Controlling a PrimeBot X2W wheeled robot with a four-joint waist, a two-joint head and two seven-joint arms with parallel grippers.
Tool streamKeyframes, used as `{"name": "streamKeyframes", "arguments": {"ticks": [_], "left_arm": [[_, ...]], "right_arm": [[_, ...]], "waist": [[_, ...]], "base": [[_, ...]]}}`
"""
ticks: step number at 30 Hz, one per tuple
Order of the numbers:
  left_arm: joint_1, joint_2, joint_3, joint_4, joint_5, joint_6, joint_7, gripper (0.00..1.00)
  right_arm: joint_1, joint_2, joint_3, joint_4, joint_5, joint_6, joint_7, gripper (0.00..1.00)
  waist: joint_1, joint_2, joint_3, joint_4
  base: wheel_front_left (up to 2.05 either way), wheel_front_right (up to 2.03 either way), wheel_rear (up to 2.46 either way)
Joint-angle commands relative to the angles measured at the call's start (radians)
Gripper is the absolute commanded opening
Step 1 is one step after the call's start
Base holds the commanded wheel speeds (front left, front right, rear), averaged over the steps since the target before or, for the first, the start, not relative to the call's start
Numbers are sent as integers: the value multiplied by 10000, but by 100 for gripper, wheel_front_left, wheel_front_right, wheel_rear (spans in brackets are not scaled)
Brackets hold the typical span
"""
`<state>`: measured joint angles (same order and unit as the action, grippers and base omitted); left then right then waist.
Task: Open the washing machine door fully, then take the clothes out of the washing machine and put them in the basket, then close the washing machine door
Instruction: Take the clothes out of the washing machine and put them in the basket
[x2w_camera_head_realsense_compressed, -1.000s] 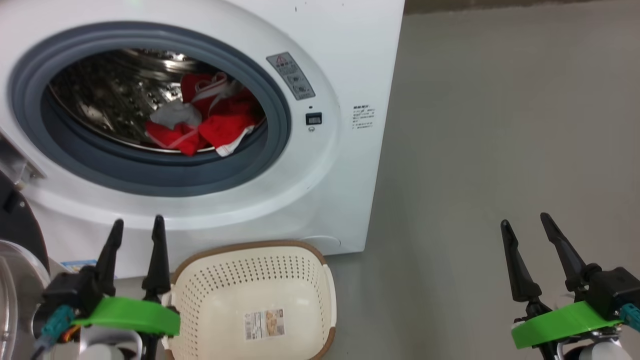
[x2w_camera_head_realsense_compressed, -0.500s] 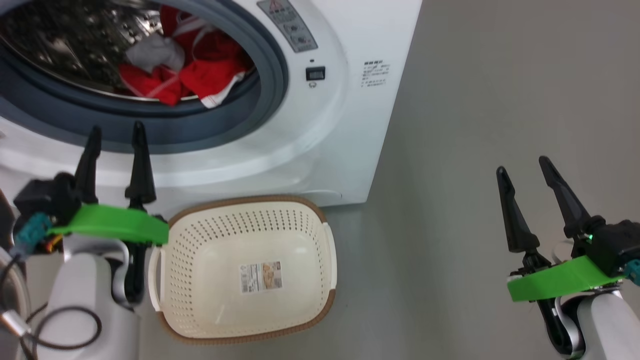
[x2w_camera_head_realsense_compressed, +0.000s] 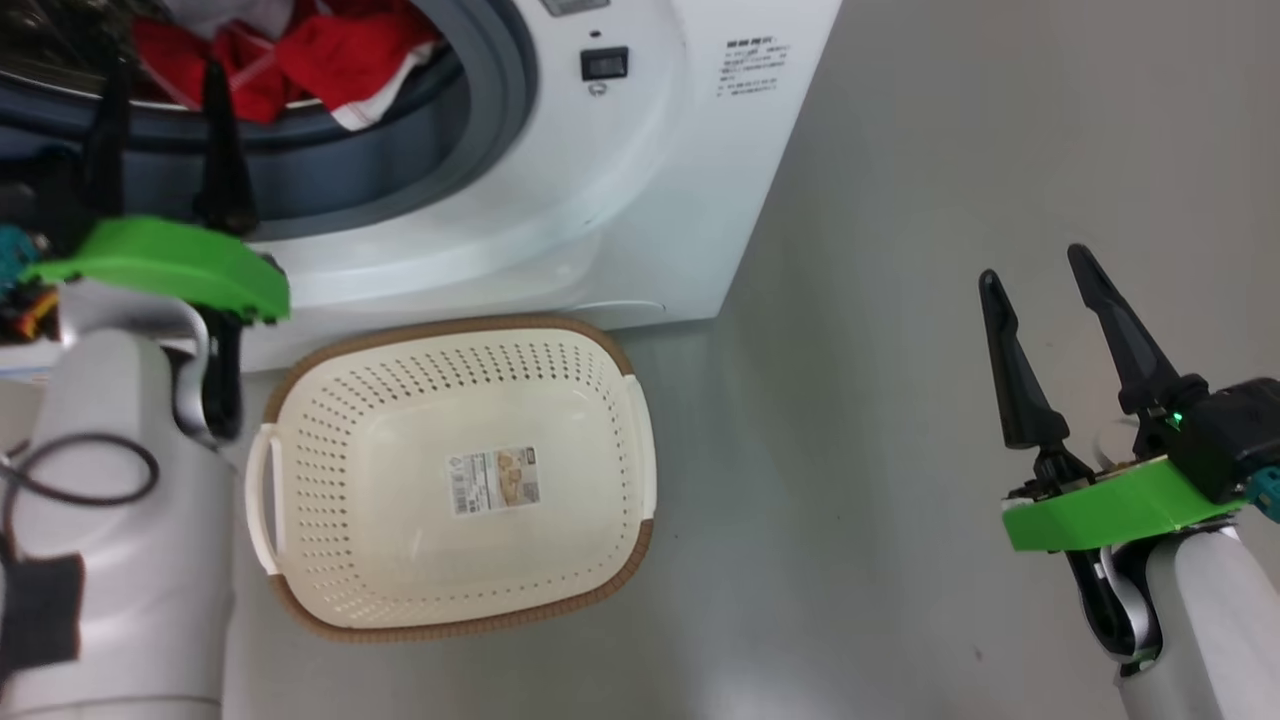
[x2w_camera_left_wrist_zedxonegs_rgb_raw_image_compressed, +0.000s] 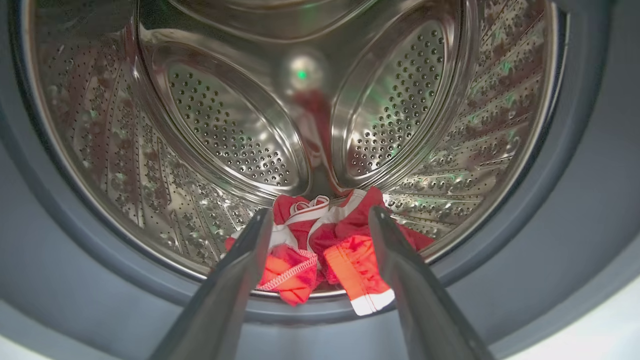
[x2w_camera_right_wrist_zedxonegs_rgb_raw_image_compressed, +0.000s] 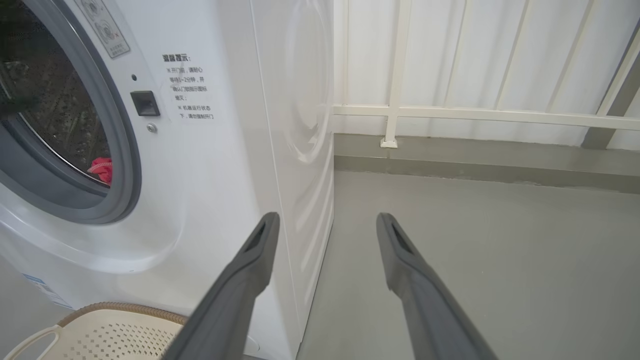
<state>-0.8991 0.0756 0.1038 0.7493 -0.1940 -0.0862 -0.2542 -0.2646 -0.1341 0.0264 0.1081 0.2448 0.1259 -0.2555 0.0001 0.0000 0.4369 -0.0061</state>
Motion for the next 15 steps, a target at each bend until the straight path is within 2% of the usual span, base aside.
{"name": "streamKeyframes", "arguments": {"ticks": [1, 8, 15], "left_arm": [[-257, 529, 155, 15, 169, 148, -76, 100], [-1528, 690, 234, 1381, 191, 587, -76, 100], [-2422, 1290, 201, 2675, 328, 854, -37, 100]], "right_arm": [[-139, -93, 273, -270, -54, 48, -63, 100], [-338, -29, 430, -209, -32, 48, -63, 100], [-671, 3, 755, -124, 63, 48, -63, 100]], "waist": [[-1, 0, 382, -288], [-1, 0, 868, -561], [-1, 0, 1241, -983]], "base": [[0, 0, 0], [0, 0, 0], [0, 0, 0]]}}
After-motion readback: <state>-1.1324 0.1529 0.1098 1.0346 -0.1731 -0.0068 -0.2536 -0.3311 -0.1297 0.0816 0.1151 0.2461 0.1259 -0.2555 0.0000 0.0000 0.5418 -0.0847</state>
